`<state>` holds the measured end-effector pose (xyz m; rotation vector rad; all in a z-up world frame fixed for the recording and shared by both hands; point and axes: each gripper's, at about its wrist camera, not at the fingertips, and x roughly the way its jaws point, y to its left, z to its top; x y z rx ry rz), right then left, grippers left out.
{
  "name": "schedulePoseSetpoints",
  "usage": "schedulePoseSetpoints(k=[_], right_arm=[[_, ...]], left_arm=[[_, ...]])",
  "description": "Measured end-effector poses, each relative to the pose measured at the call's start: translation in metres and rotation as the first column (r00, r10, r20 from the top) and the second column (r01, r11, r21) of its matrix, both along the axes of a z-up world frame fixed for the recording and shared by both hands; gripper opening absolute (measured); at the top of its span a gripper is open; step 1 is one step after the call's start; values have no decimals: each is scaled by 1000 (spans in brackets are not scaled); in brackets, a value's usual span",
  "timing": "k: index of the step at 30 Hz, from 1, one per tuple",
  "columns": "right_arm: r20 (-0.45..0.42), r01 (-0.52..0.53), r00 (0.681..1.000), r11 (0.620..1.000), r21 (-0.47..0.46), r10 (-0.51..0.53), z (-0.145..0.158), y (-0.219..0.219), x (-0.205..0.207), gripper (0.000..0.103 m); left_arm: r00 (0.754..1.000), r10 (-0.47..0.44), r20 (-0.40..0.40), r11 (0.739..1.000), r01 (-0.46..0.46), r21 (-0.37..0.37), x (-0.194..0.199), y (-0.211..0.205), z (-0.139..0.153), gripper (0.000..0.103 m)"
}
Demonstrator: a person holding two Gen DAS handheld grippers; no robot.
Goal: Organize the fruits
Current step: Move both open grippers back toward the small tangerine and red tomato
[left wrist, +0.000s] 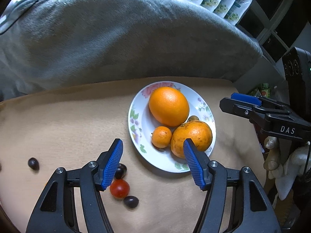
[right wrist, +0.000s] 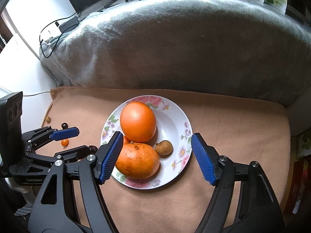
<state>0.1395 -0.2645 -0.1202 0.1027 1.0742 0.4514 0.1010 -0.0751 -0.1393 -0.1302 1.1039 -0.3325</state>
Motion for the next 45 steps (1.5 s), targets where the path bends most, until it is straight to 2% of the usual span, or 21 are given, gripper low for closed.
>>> schedulePoseSetpoints(k=[6, 14, 21, 26, 29, 35, 41, 45], right_arm=[[53, -13, 999, 1000, 25, 12, 13, 9, -9, 75], [104, -129, 987, 992, 15, 126, 24, 43, -36, 75], [64, -218, 975, 975, 43, 215, 15, 75, -59, 75], [-3, -271, 962, 961, 55, 272, -1, 101, -76, 75], [-36, -284, 957, 956, 73, 287, -10, 114, -84, 75], [-93, -305, 946, 949, 77, 311, -31, 139, -87, 64], [-122, -305, 943, 951, 50, 309, -46, 156, -85, 53], [-140, -291, 946, 956, 28, 292, -54, 160, -85, 52]], left_arm=[[999, 35, 17, 999, -35, 1, -9, 19, 6, 64], [992, 126, 21, 992, -127, 13, -28, 66, 9, 64], [975, 222, -1, 975, -222, 25, -44, 112, 1, 62], [964, 266, -26, 964, -266, 25, -54, 132, -11, 61], [960, 277, -43, 961, -276, 17, -57, 138, -19, 55], [953, 290, -90, 956, -292, -10, -62, 146, -40, 46], [947, 301, -109, 952, -304, -12, -64, 153, -54, 45], [952, 287, -103, 958, -288, 0, -61, 155, -60, 44]])
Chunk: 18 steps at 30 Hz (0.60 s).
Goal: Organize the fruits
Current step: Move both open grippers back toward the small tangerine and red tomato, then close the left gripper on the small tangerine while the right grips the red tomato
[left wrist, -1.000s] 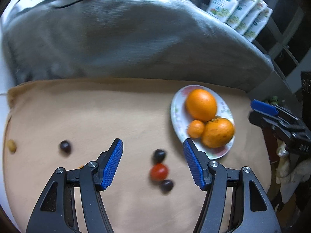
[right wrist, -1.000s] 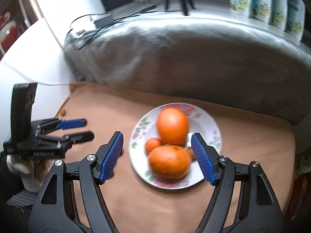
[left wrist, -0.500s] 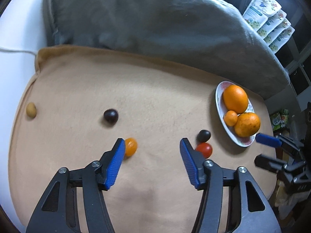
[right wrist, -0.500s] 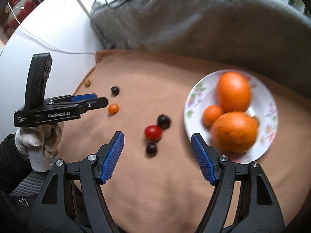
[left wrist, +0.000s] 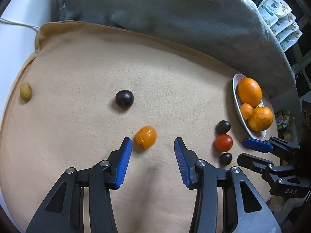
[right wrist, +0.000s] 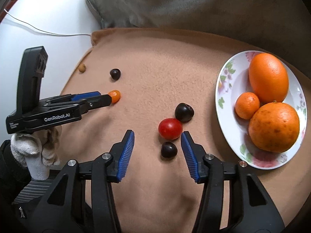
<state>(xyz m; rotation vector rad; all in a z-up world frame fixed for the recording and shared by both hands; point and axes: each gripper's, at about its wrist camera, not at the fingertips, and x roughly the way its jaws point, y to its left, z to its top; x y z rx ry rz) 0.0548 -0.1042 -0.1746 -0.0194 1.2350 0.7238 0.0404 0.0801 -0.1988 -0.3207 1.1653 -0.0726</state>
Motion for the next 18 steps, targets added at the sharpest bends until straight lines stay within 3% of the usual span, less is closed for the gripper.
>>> schedulePoseSetpoints(k=[13, 18], right_arm=[[-31, 40, 999, 998, -44, -41, -22, 15, 15, 50], [-46, 47, 998, 997, -61, -50, -29, 19, 18, 43]], left_arm=[[998, -60, -3, 998, 60, 20, 10, 0, -15, 36], [997, -82, -6, 996, 82, 31, 14, -4, -18, 33]])
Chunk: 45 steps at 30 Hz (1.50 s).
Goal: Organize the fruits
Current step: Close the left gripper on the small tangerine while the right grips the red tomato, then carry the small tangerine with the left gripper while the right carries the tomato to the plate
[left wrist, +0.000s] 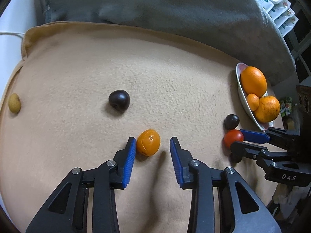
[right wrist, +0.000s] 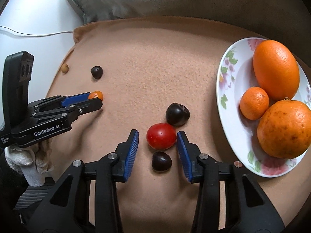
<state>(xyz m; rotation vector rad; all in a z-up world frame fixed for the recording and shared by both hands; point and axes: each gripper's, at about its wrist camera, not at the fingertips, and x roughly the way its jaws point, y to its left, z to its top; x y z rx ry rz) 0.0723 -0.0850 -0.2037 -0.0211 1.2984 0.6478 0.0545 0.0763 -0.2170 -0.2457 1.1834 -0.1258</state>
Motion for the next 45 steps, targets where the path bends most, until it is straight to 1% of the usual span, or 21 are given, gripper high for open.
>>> schedulePoseSetpoints(k=[3, 4, 6, 9, 17, 21, 22, 28, 35, 40, 45], right_arm=[[-8, 1, 1000, 1000, -14, -1, -3, 2, 2, 42], [-11, 0, 1000, 1000, -16, 0, -5, 2, 2, 41], [-22, 1, 1000, 1000, -9, -1, -6, 2, 4, 36], [-24, 5, 1000, 1000, -10, -5, -7, 1, 5, 35], [-18, 6, 1000, 1000, 9, -6, -1, -2, 3, 35], [-14, 1, 1000, 1000, 26, 0, 8, -7, 0, 35], [-11, -1, 1000, 1000, 31, 2, 12, -10, 0, 35], [11, 0, 1000, 999, 53, -1, 33, -23, -3, 35], [36, 26, 999, 997, 76, -29, 55, -47, -1, 35], [53, 54, 997, 995, 88, -59, 69, -70, 3, 35], [70, 84, 993, 992, 94, -91, 76, -94, 7, 35]], left_arm=[[1000, -8, -1, 1000, 8, 13, 3, -2, -2, 31], [1000, -8, -2, 1000, 8, 15, 4, -2, -2, 29], [1000, -6, -2, 1000, 6, 20, 4, -2, -2, 26], [1000, -3, -6, 1000, 3, 26, 6, -3, -4, 23], [1000, 8, -2, 999, -8, 32, 3, -5, 1, 22], [1000, 17, 10, 999, -17, 29, 1, -10, 8, 22], [1000, 18, 12, 999, -18, 27, 1, -6, 10, 22], [999, 27, 32, 1000, -28, 13, -2, -14, 26, 22], [998, 4, 59, 1000, -3, -3, 2, -39, 46, 22], [996, -26, 82, 999, 28, -17, 7, -57, 56, 22], [994, -55, 95, 998, 57, -25, 19, -76, 61, 22]])
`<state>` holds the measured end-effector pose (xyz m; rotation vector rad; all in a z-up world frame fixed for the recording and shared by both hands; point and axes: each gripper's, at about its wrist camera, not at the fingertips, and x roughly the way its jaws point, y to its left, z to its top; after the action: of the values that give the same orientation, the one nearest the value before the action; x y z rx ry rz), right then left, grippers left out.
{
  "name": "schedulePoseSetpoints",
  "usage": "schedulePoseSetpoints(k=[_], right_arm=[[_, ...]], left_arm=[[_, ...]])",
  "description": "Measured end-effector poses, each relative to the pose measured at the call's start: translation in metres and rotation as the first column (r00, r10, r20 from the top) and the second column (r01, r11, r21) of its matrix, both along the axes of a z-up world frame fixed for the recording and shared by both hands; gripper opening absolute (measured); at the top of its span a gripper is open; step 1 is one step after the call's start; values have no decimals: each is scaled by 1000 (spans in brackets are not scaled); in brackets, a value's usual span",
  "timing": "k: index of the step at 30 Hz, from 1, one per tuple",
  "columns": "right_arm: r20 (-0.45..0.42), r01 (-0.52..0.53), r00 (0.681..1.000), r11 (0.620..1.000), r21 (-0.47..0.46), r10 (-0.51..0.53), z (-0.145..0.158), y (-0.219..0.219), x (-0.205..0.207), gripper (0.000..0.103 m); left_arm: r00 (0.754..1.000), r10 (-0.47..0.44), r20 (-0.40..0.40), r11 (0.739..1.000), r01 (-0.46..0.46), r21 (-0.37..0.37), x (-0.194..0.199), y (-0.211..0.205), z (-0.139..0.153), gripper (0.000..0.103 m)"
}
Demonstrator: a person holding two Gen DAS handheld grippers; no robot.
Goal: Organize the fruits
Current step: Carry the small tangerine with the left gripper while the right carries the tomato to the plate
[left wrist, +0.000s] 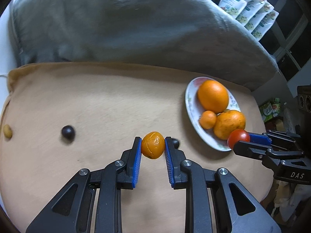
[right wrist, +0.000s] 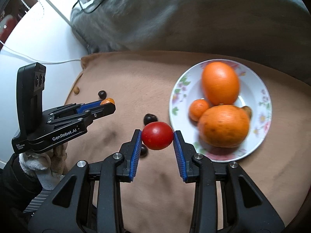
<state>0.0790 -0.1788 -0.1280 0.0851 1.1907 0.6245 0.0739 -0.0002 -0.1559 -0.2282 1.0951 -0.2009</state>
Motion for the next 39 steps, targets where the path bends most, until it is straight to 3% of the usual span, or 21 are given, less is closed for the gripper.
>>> schedulePoseSetpoints(k=[19, 39], right_arm=[[36, 140, 989, 990, 9, -140, 2, -88, 39, 35], [44, 116, 992, 993, 3, -116, -12, -103, 64, 35]], left_arm=[[997, -74, 15, 997, 74, 0, 31, -52, 12, 22], [996, -85, 27, 996, 85, 3, 47, -81, 5, 22]])
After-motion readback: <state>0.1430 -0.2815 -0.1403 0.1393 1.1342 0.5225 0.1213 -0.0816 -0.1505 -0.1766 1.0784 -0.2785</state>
